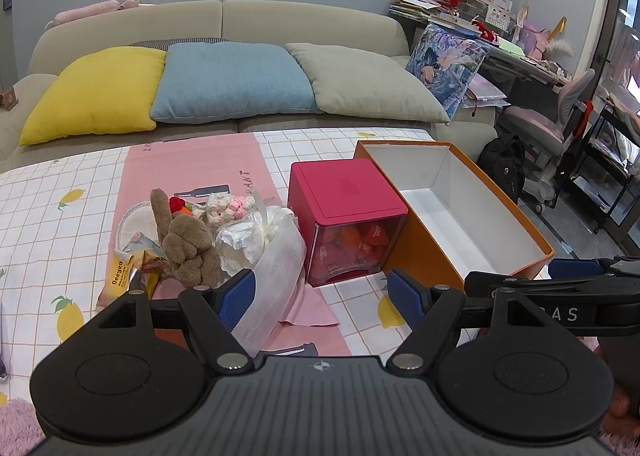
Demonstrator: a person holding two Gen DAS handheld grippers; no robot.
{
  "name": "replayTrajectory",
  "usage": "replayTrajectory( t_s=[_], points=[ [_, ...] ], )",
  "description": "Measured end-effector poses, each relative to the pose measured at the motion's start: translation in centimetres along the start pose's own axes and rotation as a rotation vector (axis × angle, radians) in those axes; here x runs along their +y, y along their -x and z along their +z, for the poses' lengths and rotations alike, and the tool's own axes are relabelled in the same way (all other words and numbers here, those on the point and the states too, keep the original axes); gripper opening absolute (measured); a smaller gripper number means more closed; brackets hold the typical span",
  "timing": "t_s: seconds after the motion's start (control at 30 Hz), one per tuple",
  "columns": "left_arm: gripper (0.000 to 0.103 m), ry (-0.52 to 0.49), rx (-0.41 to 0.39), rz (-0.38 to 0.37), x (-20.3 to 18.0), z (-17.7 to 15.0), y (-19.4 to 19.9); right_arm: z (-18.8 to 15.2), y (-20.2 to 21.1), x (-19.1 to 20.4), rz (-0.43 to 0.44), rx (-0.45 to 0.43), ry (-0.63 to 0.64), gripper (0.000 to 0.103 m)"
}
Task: Organize soft objects
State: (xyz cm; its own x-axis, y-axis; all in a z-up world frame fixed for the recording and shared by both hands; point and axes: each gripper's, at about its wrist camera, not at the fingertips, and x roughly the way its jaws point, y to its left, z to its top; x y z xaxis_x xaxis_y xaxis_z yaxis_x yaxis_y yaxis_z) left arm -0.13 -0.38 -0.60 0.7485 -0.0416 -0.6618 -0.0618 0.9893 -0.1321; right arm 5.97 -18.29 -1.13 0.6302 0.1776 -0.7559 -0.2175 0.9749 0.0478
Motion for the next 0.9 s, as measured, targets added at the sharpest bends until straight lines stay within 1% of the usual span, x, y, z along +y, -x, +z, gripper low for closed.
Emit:
replayTrajectory(
  t_s=[0.3,0.4,0.47,0.7,0.77,0.83,0.9],
  points=[
    [0.088,0.004,0.002,0.0,0.0,-0.1,0.0,0.0,0.0,0.1,0.0,0.006,0.002,0.1],
    [0.083,0.014,0.008,-0.004,0.2,-0.1,0.0,0.0,0.0,0.1,0.0,0.007,0.003,0.1],
    [0.082,0.026,0.015,-0.003,0.4,0.0,0.0,0.0,-0.1,0.1,0.005,0.01,0.005,0.1],
    [0.071,0.086,0.035,-0.004,2.4,-0.1,0.0,-0.1,-0.2,0.8,0.066,0.007,0.03,0.099],
    [0.067,0.104,0.047,-0.007,3.2,-0.2,0.0,0.0,-0.3,1.2,0.083,0.009,0.053,0.091],
    [0.062,0.117,0.058,-0.003,4.0,-0.4,-0.1,0.1,-0.5,1.5,0.1,0.016,0.074,0.086],
    [0.06,0.127,0.072,-0.002,4.9,-0.6,-0.3,0.2,-0.9,1.9,0.12,0.026,0.095,0.079]
  ],
)
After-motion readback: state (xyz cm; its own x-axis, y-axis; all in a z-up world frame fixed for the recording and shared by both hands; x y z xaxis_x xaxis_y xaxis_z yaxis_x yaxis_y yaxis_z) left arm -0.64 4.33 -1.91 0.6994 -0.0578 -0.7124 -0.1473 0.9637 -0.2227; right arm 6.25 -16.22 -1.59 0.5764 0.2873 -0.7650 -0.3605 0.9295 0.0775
